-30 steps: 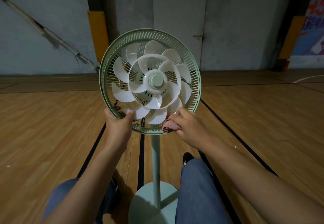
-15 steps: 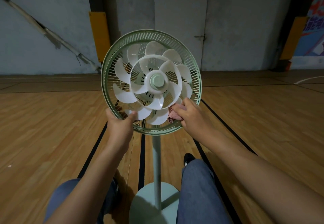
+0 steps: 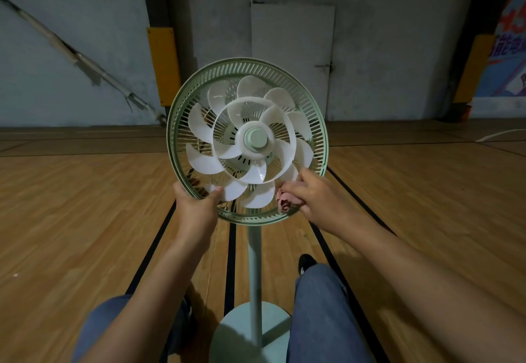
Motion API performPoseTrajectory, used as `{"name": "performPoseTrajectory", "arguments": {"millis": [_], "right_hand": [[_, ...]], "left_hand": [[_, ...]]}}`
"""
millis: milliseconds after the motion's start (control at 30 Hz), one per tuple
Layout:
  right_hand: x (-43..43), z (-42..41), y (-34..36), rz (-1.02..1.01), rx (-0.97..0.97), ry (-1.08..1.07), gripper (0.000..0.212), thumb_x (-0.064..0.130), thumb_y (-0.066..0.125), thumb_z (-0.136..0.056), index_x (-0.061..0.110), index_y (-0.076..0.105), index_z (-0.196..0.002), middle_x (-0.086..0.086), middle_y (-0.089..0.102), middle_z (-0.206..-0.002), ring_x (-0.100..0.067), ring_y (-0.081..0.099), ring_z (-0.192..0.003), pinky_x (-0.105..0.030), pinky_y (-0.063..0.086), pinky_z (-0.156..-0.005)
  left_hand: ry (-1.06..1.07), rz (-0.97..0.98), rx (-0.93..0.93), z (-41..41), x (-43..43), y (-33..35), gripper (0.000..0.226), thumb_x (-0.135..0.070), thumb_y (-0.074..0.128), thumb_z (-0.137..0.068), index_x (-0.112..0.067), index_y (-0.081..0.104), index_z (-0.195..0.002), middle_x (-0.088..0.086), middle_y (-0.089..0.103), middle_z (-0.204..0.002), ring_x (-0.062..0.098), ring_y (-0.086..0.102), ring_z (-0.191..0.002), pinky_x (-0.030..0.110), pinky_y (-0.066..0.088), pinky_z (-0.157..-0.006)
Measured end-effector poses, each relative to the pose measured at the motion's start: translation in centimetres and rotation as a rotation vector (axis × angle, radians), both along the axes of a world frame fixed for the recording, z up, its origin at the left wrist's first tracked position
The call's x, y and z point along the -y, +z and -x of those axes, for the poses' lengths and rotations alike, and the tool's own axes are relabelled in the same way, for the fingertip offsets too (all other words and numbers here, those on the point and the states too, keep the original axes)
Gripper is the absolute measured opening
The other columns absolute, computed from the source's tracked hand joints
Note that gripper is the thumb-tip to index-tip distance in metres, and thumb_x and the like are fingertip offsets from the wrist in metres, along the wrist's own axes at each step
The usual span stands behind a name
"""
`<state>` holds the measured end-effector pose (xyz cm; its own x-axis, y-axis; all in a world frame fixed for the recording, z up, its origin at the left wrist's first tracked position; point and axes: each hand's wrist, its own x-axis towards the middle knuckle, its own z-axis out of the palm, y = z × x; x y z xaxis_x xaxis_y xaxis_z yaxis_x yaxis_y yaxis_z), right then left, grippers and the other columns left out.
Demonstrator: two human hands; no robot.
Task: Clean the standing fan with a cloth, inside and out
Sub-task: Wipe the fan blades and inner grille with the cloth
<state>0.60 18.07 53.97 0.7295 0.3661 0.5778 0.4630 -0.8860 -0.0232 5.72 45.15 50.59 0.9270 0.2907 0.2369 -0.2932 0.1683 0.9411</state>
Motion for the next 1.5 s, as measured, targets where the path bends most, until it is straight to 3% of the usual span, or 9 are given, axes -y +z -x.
{"name": "performPoseTrajectory", "arguments": {"millis": [200, 333, 433, 600, 800, 967, 1133, 1400, 1500], "right_hand": [[1.6, -0.3, 2.1, -0.042, 0.145, -0.038, 0.04, 0.009, 0.076, -0.09, 0.008, 0.072, -0.13, -0.007, 0.062, -0.104, -0.019, 0.056, -0.092, -0.034, 0.056, -0.075], [1.6, -0.5, 0.9, -0.081, 0.147, -0.039, 0.046, 0.0, 0.078, -0.087, 0.002, 0.07, -0.132, -0.01, 0.064, -0.108, -0.022, 0.06, -0.095, -0.03, 0.051, -0.075], [1.3, -0.2, -1.0, -0.137, 0.094, -0.02, 0.042, -0.002, 0.078, -0.086, 0.0, 0.072, -0.127, -0.011, 0.064, -0.107, -0.025, 0.062, -0.094, -0.037, 0.057, -0.074], [0.8, -0.4, -2.1, -0.073, 0.053, 0.017, 0.031, -0.001, 0.079, -0.081, 0.004, 0.076, -0.112, -0.008, 0.061, -0.097, -0.026, 0.059, -0.088, -0.034, 0.047, -0.075], [-1.1, -0.6, -2.3, -0.02, 0.001, 0.027, 0.034, 0.007, 0.077, -0.085, 0.01, 0.076, -0.119, -0.005, 0.063, -0.104, -0.027, 0.06, -0.097, -0.035, 0.045, -0.083], [-2.0, -0.6, -1.9, -0.016, -0.034, 0.032, 0.03, 0.013, 0.072, -0.093, 0.015, 0.075, -0.123, 0.0, 0.06, -0.107, -0.021, 0.057, -0.099, -0.037, 0.048, -0.085], [-0.4, -0.1, -0.4, -0.131, -0.029, -0.005, 0.032, 0.019, 0.075, -0.095, 0.017, 0.074, -0.127, 0.007, 0.054, -0.1, -0.011, 0.053, -0.088, -0.017, 0.041, -0.072], [-0.7, -0.5, 0.9, -0.363, 0.066, -0.085, 0.04, 0.004, 0.073, -0.093, 0.013, 0.073, -0.132, -0.002, 0.055, -0.097, -0.019, 0.056, -0.084, -0.022, 0.045, -0.067], [-2.3, -0.8, 0.0, -0.478, 0.065, -0.098, 0.041, 0.001, 0.069, -0.093, 0.014, 0.073, -0.132, -0.006, 0.058, -0.098, -0.023, 0.059, -0.087, -0.03, 0.053, -0.073]], "left_hand": [[0.001, 0.0, -0.008, -0.1, 0.1, 0.0, 0.058, -0.011, 0.079, -0.095, -0.046, 0.045, -0.126, -0.009, 0.066, -0.123, 0.018, 0.069, -0.112, 0.047, 0.061, -0.093], [0.02, -0.018, 0.011, 0.0, 0.0, 0.0, 0.055, -0.014, 0.08, -0.095, -0.052, 0.046, -0.118, -0.011, 0.066, -0.122, 0.017, 0.068, -0.112, 0.043, 0.061, -0.088], [0.029, -0.022, 0.023, 0.1, 0.1, 0.0, 0.055, -0.016, 0.079, -0.097, -0.057, 0.045, -0.11, -0.012, 0.066, -0.121, 0.011, 0.068, -0.109, 0.032, 0.057, -0.079], [0.02, -0.011, 0.014, 0.2, 0.4, 0.2, 0.059, -0.017, 0.078, -0.098, -0.064, 0.043, -0.104, -0.012, 0.066, -0.12, 0.01, 0.069, -0.107, 0.034, 0.06, -0.079], [0.014, -0.008, -0.003, 0.1, 0.7, 0.1, 0.053, -0.014, 0.077, -0.098, -0.044, 0.044, -0.126, -0.012, 0.065, -0.122, 0.013, 0.067, -0.111, 0.035, 0.058, -0.083], [0.011, -0.015, -0.004, 0.2, 0.5, 0.2, 0.058, -0.011, 0.078, -0.096, -0.044, 0.041, -0.127, -0.011, 0.064, -0.122, 0.014, 0.067, -0.112, 0.041, 0.059, -0.092], [0.012, -0.012, -0.008, 0.2, 0.1, 0.0, 0.062, -0.009, 0.079, -0.094, -0.043, 0.04, -0.129, -0.008, 0.063, -0.123, 0.018, 0.067, -0.113, 0.049, 0.06, -0.097], [-0.019, -0.004, -0.014, 0.5, 0.8, 0.0, 0.062, -0.01, 0.079, -0.096, -0.045, 0.04, -0.128, -0.007, 0.064, -0.129, 0.022, 0.068, -0.118, 0.053, 0.059, -0.104], [-0.02, -0.012, -0.003, 0.6, 0.7, 0.0, 0.06, -0.011, 0.077, -0.098, -0.045, 0.04, -0.129, -0.007, 0.063, -0.13, 0.021, 0.067, -0.12, 0.053, 0.057, -0.106]]}}
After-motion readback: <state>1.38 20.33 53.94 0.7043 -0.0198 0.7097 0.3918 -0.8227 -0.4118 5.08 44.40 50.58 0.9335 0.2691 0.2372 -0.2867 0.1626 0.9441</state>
